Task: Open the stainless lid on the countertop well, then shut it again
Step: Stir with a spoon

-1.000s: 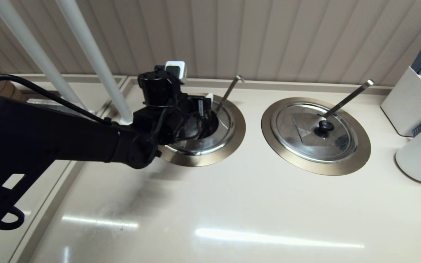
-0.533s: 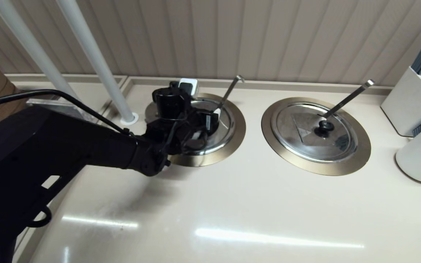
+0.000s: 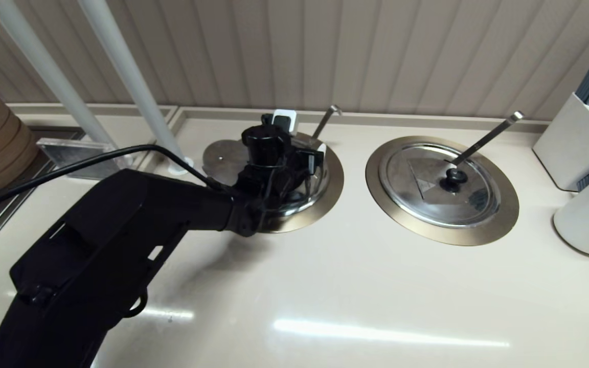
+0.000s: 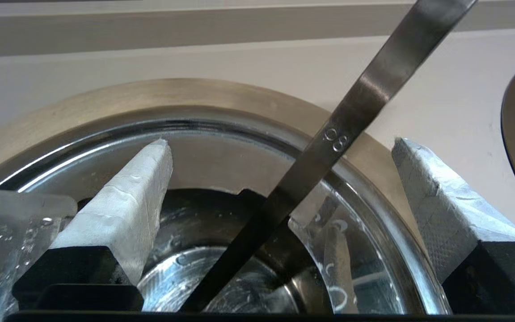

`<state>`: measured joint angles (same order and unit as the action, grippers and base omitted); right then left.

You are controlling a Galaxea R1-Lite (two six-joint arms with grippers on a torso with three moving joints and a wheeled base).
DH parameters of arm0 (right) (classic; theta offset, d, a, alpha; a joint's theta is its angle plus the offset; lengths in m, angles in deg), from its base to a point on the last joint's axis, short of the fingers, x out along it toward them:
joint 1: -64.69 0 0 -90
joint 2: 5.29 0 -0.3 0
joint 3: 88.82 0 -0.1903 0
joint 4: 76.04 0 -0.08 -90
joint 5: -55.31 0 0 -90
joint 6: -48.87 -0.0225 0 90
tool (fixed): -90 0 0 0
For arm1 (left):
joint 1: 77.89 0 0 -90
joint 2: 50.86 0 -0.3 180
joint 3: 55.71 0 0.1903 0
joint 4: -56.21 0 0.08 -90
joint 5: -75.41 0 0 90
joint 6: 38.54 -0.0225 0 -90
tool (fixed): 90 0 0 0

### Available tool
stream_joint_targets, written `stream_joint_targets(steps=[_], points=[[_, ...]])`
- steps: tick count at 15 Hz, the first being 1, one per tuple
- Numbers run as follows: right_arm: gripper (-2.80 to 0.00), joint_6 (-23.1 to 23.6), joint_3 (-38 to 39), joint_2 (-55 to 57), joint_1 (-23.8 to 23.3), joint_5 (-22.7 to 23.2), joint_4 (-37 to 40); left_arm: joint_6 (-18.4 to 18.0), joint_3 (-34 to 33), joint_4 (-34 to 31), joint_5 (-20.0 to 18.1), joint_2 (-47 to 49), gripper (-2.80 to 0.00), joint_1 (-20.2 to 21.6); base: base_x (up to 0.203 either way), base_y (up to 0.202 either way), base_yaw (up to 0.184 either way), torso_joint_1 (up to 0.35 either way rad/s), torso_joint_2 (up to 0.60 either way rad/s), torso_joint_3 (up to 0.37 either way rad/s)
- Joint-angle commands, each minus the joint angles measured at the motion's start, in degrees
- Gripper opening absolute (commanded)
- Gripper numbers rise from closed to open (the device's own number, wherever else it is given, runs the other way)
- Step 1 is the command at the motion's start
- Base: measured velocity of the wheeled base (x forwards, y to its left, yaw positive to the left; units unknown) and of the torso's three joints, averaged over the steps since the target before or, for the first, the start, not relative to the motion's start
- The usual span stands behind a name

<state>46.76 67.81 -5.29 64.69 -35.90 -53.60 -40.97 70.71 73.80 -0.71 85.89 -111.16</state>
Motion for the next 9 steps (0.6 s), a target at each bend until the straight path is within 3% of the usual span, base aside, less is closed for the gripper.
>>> stream_joint_targets(steps=[1, 4, 9], points=[[-2.80, 0.00, 0.26, 0.00, 0.00, -0.02, -0.04, -0.06, 3.97, 0.13, 0.24, 3.93, 0.00, -0.04, 0.000, 0.000, 0.000, 0.000, 0.00, 0.000], [-2.80, 0.00, 0.26, 0.00, 0.00, -0.02, -0.04, -0.38, 9.15, -0.27, 0.36, 7.05, 0.00, -0.04, 0.000, 0.000, 0.000, 0.000, 0.00, 0.000], [-2.80, 0.00, 0.26, 0.00, 0.00, -0.02, -0.04, -1.26, 9.53, 0.29, -0.23, 8.30, 0.00, -0.04, 0.000, 0.000, 0.000, 0.000, 0.00, 0.000]])
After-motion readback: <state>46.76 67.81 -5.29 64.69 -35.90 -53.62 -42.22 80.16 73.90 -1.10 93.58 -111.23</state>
